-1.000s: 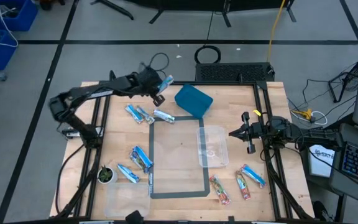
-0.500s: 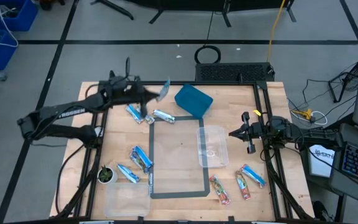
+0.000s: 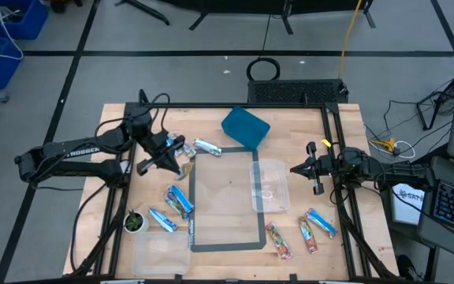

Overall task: Pick and place Granola Bars by type
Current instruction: Put the orange granola bar into the blue bin

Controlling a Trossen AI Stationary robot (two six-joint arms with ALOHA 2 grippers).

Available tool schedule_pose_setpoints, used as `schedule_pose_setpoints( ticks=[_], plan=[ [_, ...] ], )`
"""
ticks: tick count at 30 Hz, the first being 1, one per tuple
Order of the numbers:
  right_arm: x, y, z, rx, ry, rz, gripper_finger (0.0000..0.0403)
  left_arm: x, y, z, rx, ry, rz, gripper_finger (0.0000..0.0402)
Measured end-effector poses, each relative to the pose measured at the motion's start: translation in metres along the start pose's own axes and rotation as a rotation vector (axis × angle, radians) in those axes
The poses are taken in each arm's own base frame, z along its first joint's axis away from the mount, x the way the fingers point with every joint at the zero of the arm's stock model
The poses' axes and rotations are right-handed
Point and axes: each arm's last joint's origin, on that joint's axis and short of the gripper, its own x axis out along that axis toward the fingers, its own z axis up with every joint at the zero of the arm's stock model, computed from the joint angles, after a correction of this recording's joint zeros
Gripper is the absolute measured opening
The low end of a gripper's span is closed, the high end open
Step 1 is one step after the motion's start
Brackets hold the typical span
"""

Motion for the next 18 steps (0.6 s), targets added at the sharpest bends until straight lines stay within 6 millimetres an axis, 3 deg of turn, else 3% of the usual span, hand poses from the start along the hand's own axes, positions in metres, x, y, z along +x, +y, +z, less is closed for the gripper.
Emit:
schedule_pose_setpoints(
  ticks=[18],
  plan=[
    [0.0000, 0.0000, 0.0000, 0.000, 0.000, 0.000, 0.0004, 0.0007, 0.0015, 0.0000, -0.019, -0.006, 0.059, 0.0003]
  ],
)
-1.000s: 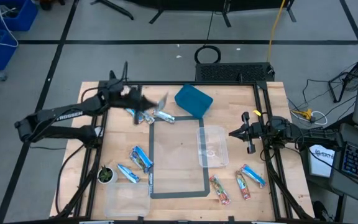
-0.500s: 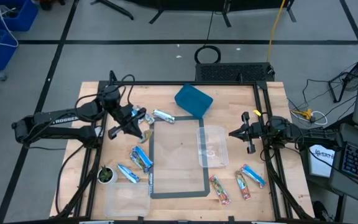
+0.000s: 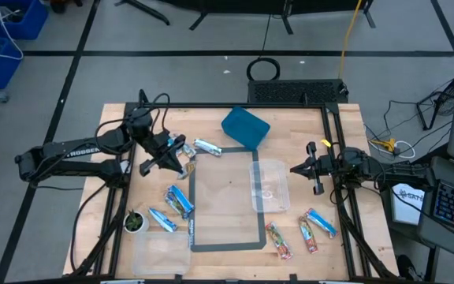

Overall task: Pick and place Granola Bars by type
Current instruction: Put the orange granola bar into the blue bin

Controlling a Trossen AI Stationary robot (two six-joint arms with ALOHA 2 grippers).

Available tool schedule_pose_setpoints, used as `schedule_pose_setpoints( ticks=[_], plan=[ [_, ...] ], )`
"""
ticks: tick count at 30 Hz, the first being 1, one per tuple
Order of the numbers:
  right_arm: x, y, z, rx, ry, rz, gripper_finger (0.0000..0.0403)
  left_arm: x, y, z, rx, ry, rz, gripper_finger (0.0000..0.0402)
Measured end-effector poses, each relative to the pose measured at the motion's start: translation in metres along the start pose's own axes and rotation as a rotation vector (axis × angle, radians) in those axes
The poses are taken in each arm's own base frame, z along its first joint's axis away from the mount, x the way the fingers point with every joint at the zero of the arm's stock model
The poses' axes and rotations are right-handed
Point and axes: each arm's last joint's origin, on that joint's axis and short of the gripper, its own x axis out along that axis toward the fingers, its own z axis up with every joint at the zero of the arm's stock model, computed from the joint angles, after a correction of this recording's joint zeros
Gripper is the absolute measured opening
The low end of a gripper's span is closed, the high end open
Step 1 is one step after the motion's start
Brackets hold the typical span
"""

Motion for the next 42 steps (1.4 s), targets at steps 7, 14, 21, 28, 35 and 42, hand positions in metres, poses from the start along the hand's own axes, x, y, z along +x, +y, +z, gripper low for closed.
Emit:
schedule_pose_setpoints(
  ticks=[7, 14, 21, 28, 35, 42],
  plan=[
    [0.000, 0.000, 0.000, 0.000, 0.000, 0.000, 0.0004, -0.006, 0.014, 0.005, 0.088, -0.078, 0.627, 0.0002],
    [0.000, 0.000, 0.000, 0.000, 0.000, 0.000, 0.0004, -0.012, 0.024, 0.009, 0.213, -0.097, 1.079, 0.0001],
    [0.000, 0.000, 0.000, 0.000, 0.000, 0.000, 0.0004, 0.003, 0.035, 0.016, 0.348, -0.178, 1.069, 0.0001],
    [0.000, 0.000, 0.000, 0.000, 0.001, 0.000, 0.0004, 0.010, 0.071, 0.035, 0.411, -0.437, 0.815, 0.0001],
    [0.000, 0.000, 0.000, 0.000, 0.000, 0.000, 0.0004, 0.011, 0.140, 0.073, 0.003, -0.167, 0.800, 0.0000],
    [0.000, 0.000, 0.000, 0.000, 0.001, 0.000, 0.0004, 0.037, 0.189, 0.072, -0.185, 0.266, 0.946, 0.0000]
  ],
)
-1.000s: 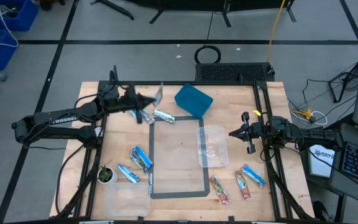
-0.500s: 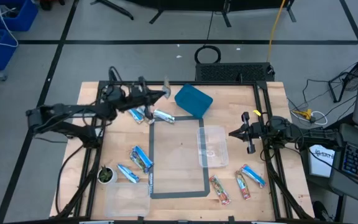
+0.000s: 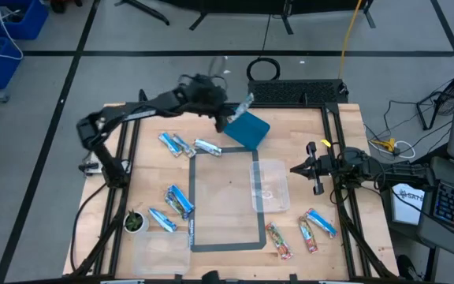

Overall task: Pick and place Granola Bars by type
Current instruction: Put the orange granola bar into the blue bin

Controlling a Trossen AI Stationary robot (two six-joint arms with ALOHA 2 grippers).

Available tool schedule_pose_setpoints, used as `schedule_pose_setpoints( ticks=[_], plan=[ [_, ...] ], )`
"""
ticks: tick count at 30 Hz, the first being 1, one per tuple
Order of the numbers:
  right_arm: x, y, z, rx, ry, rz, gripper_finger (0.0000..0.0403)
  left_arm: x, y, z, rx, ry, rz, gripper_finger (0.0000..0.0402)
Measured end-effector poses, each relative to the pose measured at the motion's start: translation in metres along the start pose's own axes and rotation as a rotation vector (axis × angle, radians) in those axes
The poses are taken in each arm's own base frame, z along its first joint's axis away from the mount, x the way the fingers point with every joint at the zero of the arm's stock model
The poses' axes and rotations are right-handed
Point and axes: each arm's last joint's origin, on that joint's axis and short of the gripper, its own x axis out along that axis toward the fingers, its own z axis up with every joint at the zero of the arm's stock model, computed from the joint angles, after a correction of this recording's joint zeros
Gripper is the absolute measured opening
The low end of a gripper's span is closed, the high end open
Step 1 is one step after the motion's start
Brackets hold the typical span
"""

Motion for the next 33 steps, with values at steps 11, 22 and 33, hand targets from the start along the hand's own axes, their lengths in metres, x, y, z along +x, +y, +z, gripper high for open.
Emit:
schedule_pose_setpoints(
  ticks=[11, 22, 33],
  plan=[
    [0.000, 0.000, 0.000, 0.000, 0.000, 0.000, 0.0004, 0.064, 0.016, -0.033, -0.114, 0.184, 0.141, 0.0000],
    [0.000, 0.000, 0.000, 0.000, 0.000, 0.000, 0.0004, 0.076, 0.019, -0.047, -0.179, 0.255, 0.169, 0.0001],
    [0.000, 0.000, 0.000, 0.000, 0.000, 0.000, 0.0004, 0.075, 0.018, -0.051, -0.223, 0.290, 0.185, 0.0008]
  ],
)
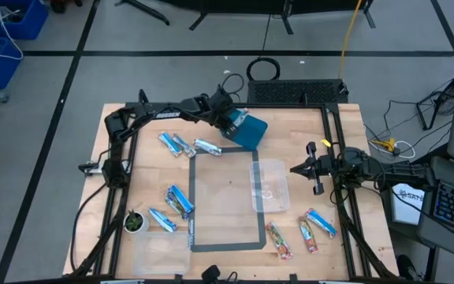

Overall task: Pick and place Granola Bars by type
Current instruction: Put the orange granola bar into the blue bin

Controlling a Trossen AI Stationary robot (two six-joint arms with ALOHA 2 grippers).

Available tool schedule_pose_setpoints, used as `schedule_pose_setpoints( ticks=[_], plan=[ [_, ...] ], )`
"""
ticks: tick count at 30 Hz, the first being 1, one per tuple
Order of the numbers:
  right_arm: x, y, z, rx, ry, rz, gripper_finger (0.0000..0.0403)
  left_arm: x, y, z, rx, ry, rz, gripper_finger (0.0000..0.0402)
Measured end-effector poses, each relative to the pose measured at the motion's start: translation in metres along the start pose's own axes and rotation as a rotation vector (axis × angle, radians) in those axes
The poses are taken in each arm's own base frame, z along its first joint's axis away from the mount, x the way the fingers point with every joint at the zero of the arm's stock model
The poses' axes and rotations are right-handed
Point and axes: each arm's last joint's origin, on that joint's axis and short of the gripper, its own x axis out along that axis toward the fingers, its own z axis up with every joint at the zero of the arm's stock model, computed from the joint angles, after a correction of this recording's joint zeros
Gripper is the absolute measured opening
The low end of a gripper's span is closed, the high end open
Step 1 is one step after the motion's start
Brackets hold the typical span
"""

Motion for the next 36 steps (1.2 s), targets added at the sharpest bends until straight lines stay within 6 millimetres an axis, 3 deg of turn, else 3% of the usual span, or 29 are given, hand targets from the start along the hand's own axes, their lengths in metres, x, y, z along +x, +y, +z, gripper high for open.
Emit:
schedule_pose_setpoints(
  ticks=[10, 25, 30, 36],
  plan=[
    [0.000, 0.000, 0.000, 0.000, 0.000, 0.000, 0.0004, 0.000, 0.000, 0.000, -0.007, -0.005, -0.003, 0.0011],
    [0.000, 0.000, 0.000, 0.000, 0.000, 0.000, 0.0004, -0.002, -0.015, 0.000, 0.106, -0.003, -0.157, 0.0132],
    [0.000, 0.000, 0.000, 0.000, 0.000, 0.000, 0.0004, -0.027, -0.028, 0.008, 0.197, -0.043, -0.409, 0.0151],
    [0.000, 0.000, 0.000, 0.000, 0.000, 0.000, 0.0004, -0.080, -0.042, 0.009, 0.387, -0.076, -0.676, 0.0152]
  ],
)
